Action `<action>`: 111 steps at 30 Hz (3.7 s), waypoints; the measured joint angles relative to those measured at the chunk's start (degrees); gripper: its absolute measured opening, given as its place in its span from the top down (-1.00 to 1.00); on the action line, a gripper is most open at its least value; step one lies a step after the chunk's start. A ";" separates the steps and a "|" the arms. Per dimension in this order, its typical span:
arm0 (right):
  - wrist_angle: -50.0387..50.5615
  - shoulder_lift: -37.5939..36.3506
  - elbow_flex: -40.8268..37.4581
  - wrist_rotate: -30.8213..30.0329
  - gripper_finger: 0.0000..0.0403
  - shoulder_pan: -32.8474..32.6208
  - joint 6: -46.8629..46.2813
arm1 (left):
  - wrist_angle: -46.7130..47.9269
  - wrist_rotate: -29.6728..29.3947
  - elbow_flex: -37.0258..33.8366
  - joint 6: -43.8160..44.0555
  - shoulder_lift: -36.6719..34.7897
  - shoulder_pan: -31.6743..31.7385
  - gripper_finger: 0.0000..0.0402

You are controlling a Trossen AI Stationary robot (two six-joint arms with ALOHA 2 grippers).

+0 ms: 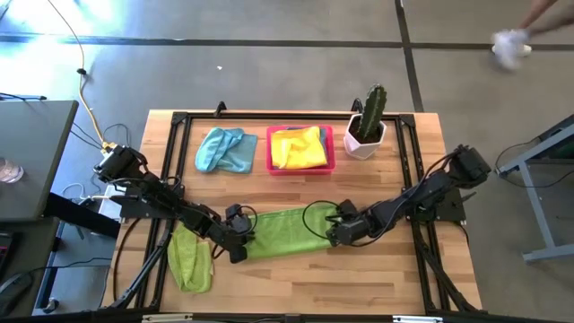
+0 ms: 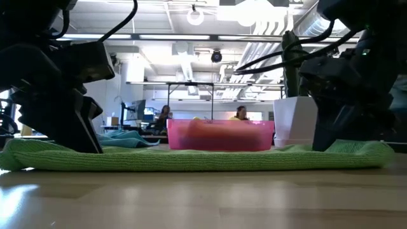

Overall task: Fold microfiber towels
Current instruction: Fold the green microfiber cloth

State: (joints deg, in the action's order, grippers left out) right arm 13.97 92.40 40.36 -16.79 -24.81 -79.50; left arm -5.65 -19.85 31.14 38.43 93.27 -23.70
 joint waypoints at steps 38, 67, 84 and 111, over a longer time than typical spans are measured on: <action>38.27 -0.54 10.85 5.05 1.00 0.55 2.89 | 0.21 8.58 -0.01 0.39 -10.08 -0.04 0.63; 37.01 21.64 48.39 1.13 1.00 5.42 13.89 | -1.05 13.08 0.04 -0.61 -10.45 2.04 0.63; 51.81 34.84 75.05 2.88 1.00 7.12 18.97 | -1.03 17.25 0.04 -1.09 -10.45 -2.53 0.63; 41.13 47.94 88.78 7.03 0.58 6.92 29.45 | 0.27 18.63 0.04 -1.18 -10.45 -9.00 0.63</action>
State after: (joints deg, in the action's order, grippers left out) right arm 55.10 140.34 129.13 -9.76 -17.89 -50.05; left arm -5.38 -1.22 31.18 37.26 82.83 -32.70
